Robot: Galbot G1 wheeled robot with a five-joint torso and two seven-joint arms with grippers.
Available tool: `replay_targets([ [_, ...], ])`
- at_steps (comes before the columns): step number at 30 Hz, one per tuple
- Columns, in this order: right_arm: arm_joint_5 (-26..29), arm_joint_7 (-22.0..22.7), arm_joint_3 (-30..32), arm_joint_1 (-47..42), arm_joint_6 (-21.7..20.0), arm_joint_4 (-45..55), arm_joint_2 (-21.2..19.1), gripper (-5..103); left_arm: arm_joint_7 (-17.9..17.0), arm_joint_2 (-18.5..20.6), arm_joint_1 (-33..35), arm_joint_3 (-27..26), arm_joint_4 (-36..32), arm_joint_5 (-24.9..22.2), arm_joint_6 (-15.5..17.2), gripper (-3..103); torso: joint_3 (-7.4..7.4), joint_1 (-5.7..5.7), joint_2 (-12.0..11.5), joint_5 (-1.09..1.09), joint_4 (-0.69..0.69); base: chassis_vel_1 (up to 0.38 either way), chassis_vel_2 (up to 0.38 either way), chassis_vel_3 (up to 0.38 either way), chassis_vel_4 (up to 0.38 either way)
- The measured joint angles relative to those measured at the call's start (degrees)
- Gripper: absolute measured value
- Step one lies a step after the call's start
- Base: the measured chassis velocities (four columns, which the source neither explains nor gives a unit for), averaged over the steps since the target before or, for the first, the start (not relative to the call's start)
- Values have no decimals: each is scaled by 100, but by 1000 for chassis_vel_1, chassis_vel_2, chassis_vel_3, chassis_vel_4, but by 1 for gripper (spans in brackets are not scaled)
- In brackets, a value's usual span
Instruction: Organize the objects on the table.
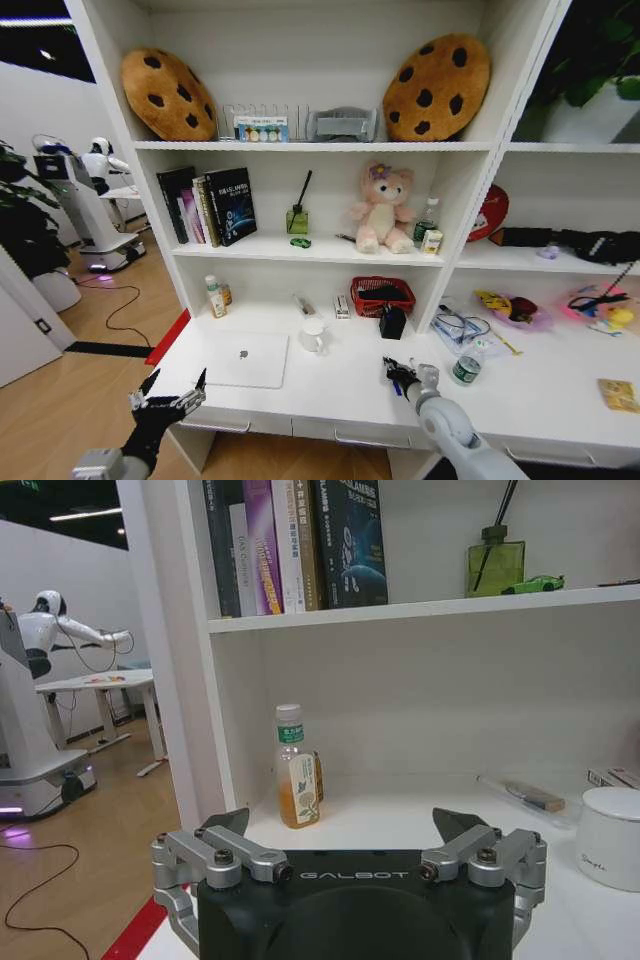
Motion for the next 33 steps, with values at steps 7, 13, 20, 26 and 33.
replay_targets([
  [7, -1138, -916, 182, -18, 1679, 200, -45, 12, 0, 0, 0, 0, 0, 0, 0, 100, -1, 0, 0, -1, -1, 0, 0, 0, 0],
  [13, -1723, -1248, 238, 446, 2950, -356, -66, 12, 0, 0, 0, 0, 0, 0, 0, 100, -1, 0, 0, -1, -2, 0, 0, 0, 0],
  [20, -2178, -993, -69, 1695, 4414, -1951, 114, 12, 0, -1, 0, 0, 0, 0, 0, 100, 0, 2, -2, -1, 0, 0, 0, 0, 0],
  [26, -2475, -1175, -193, 2205, 4972, -2777, 175, 12, 1, -1, 0, 0, 0, 0, 0, 100, 0, 2, -2, -1, 0, 0, 0, 0, 0],
  [33, -2539, -1306, -482, 2832, 5295, -3751, 368, 12, 0, 0, 0, 0, 0, 0, -1, 100, 0, 1, -2, -1, 0, 0, 0, 0, 0],
])
